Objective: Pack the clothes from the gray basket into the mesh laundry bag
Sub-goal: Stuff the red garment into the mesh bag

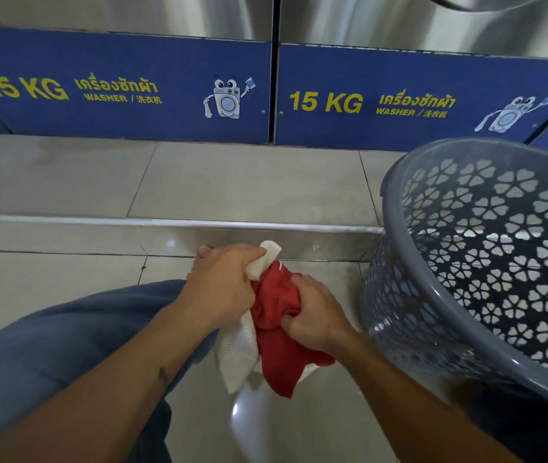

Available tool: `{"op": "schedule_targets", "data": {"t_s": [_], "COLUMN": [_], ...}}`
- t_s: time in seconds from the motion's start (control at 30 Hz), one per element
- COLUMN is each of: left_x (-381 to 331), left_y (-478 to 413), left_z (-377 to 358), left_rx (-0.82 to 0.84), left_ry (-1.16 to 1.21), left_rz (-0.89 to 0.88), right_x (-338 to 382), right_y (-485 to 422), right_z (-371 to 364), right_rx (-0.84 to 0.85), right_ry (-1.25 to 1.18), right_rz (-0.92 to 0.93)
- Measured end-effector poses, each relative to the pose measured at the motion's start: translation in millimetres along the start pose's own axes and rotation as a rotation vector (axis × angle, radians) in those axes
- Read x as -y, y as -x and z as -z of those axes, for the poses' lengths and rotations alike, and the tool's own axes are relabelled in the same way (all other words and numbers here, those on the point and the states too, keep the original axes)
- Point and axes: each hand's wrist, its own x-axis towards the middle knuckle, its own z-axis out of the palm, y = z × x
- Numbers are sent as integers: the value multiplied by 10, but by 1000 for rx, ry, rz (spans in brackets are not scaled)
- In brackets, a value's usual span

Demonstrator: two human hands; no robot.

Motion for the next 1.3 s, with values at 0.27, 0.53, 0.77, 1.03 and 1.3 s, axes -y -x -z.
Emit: {"op": "schedule_targets", "data": {"t_s": [0.27, 0.53, 0.77, 1.03, 1.3], "left_x": [-6, 19, -41, 17, 94], "left_y": [46, 86, 90, 48, 29], "left_z": [88, 133, 85, 95, 72], "left_rx": [-183, -245, -132, -119, -40], "left_ry": [-57, -2, -61, -66, -62], "left_rz": [-60, -39, -161, -89, 14], "right_x": [360, 365, 225, 315, 558], "right_y": [389, 431, -61, 77, 875], "right_z": [-45, -154, -114, -127, -183], "right_rx": [-145, -62, 302, 218, -83], "right_ry": [226, 326, 366, 350, 367], "right_rz": [469, 512, 39, 32, 219]}}
